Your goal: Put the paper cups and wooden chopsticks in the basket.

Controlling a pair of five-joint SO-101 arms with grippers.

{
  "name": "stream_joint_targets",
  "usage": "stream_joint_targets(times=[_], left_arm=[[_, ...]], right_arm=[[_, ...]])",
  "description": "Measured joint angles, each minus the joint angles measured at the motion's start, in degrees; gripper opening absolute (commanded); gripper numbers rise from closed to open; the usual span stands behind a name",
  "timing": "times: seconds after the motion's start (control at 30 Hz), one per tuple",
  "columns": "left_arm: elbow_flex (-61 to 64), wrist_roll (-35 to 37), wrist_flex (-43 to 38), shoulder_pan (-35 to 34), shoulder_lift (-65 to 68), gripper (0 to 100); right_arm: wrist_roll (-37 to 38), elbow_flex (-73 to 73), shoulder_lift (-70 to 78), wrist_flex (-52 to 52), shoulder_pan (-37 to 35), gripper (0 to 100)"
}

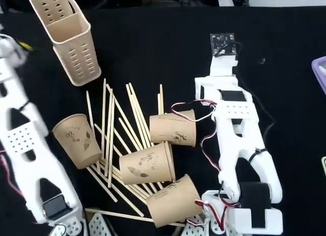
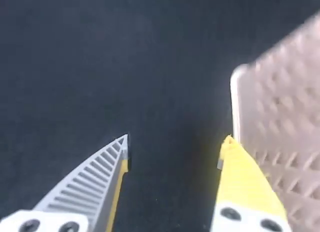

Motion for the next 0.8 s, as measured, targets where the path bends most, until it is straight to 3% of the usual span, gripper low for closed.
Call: stream_joint_targets(times=[0.17, 0.33, 0.73, 0.8], left_arm=[[-0.1, 6.0, 3.7, 0.0, -11.5, 34], [-0.1, 7.5, 9.6, 7.3, -18.3, 34], [15.7, 13.8, 9.8, 16.8, -20.1, 34], [18.2, 13.8, 9.7, 17.2, -20.1, 30]], right_arm=[[0.0, 0.0, 0.0, 0.0, -1.8, 16.2], [0.0, 0.0, 0.0, 0.0, -1.8, 16.2], [0.0, 1.1, 0.0, -0.2, -1.8, 16.2], [0.0, 1.1, 0.0, -0.2, -1.8, 16.2]])
